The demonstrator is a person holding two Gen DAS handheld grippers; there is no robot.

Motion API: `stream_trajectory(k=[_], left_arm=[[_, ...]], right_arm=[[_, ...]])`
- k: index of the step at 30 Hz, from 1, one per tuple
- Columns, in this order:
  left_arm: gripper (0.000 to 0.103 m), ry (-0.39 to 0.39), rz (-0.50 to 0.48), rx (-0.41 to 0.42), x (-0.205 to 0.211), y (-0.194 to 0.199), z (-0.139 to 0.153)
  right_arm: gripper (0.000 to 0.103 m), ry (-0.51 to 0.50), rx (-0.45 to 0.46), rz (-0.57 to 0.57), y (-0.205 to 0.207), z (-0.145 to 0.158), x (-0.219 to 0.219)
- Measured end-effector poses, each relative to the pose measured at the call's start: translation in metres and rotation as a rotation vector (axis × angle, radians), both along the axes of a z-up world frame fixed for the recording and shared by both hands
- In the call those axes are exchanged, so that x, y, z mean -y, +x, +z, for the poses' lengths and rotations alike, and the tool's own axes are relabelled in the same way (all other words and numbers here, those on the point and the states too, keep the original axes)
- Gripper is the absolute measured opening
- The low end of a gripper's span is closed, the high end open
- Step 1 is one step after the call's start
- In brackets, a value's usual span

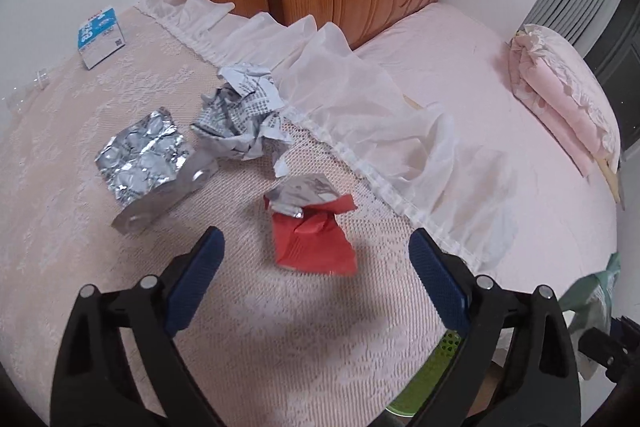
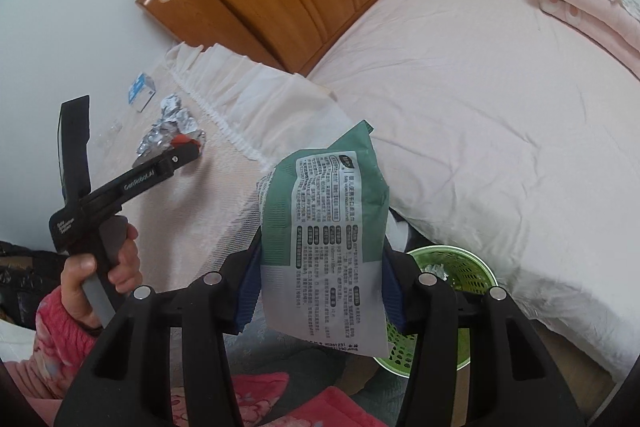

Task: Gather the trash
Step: 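Grasp the green-and-white snack bag with the right tool while the left tool grasps the red wrapper, then carry both items over the green wastebasket and open both tools to drop them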

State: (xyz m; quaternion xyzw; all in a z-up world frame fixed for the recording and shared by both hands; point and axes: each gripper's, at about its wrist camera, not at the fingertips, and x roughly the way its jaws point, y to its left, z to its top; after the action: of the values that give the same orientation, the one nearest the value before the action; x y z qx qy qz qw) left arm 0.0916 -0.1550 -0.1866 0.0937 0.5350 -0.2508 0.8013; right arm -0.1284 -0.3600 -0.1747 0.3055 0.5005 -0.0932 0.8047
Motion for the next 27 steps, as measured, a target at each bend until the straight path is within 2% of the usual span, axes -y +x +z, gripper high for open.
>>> stream_trajectory(k=[3, 6, 7, 8, 10, 14, 18, 23, 27], left_arm=[[0.079, 0.034, -0.004, -0.005, 0.009, 0.009, -0.012], [0.056, 0.047, -0.018, 0.022, 0.012, 0.012, -0.012], [0.046, 0.043, -0.027, 0.027, 0.012, 0.013, -0.011], [0.040, 0.040, -0.033, 0.025, 0.012, 0.014, -0.010], [0.036, 0.046, -0.042, 0.035, 0.012, 0.014, -0.007], [0.034, 0.048, -0.059, 0.067, 0.007, 0.004, 0.006], [0.034, 0.020, -0.068, 0.085, -0.005, -0.020, 0.031], [0.035, -0.014, -0.097, 0.066, -0.020, -0.067, 0.057], [0.035, -0.038, -0.152, 0.033, -0.021, -0.110, 0.060]], right_arm=[[0.051, 0.012, -0.014, -0.037, -0.006, -0.006, 0.009], [0.051, 0.019, -0.021, -0.057, -0.009, -0.011, 0.014], [0.051, 0.020, -0.023, -0.060, -0.008, -0.012, 0.015], [0.051, 0.021, -0.024, -0.060, -0.010, -0.014, 0.016], [0.051, 0.022, -0.027, -0.055, -0.007, -0.016, 0.017], [0.051, 0.021, -0.023, -0.033, -0.004, -0.017, 0.016], [0.051, 0.006, -0.008, 0.005, -0.001, -0.014, 0.010], [0.051, -0.007, 0.008, 0.051, -0.004, -0.008, 0.000], [0.051, -0.026, 0.008, 0.081, -0.014, -0.005, -0.008]])
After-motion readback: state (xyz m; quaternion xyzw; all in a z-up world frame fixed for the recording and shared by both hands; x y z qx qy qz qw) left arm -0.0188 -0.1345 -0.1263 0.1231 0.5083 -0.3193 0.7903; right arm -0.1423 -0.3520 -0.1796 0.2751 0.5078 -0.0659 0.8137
